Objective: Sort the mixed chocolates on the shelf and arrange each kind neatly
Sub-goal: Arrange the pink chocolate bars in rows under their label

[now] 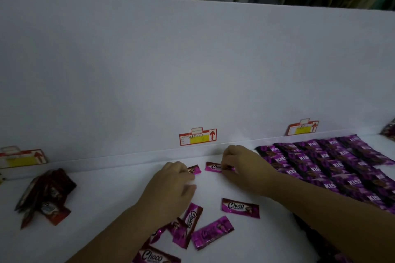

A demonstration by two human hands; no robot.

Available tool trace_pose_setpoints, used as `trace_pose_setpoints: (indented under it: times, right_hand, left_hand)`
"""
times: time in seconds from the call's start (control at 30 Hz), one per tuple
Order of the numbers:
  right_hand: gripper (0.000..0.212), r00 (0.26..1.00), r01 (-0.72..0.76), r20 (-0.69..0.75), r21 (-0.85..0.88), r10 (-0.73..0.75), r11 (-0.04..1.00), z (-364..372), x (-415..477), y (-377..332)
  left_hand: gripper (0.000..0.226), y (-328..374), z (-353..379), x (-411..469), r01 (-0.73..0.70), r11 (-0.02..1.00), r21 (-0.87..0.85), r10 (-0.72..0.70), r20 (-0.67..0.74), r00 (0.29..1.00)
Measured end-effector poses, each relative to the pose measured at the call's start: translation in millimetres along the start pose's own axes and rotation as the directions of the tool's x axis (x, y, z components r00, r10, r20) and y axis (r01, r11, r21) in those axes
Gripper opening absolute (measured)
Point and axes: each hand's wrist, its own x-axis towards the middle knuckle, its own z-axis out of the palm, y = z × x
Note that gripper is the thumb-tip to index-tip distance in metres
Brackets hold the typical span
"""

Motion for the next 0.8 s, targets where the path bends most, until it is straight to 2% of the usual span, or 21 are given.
trace_pose_setpoints:
  times: [0.07, 0.13, 0.17, 0.3, 0.8]
  right_hand:
    - [0.027, 1.000, 0.027, -0.012, -0.043, -0.028, 0.999, 2, -2, 2]
    - [0.030, 0.999, 0.045, -0.014, -0.072, -0.046, 0.996, 4, -1, 4]
    - [0.031, 0.998, 0.058, -0.010, -0.086, -0.059, 0.995, 5, 1, 5]
    - [0.035, 0.996, 0.085, 0.007, -0.110, -0.085, 0.990, 6, 9, 6]
    - [0.043, 0.988, 0.149, 0.051, -0.063, -0.146, 0.987, 10, 12, 12]
  left_hand:
    - [0.044, -2, 1, 1, 0.040, 0.999, 0.008, -0.040, 0.033, 0.999]
    - [0.068, -5, 0, 3, 0.073, 0.997, 0.028, -0.074, 0.051, 0.996]
    - [0.070, -7, 1, 4, 0.097, 0.994, 0.041, -0.100, 0.069, 0.993]
    - [0.045, -7, 0, 5, 0.141, 0.990, 0.025, -0.142, 0.094, 0.985]
    - [0.042, -10, 2, 7, 0.164, 0.986, 0.039, -0.168, 0.126, 0.978]
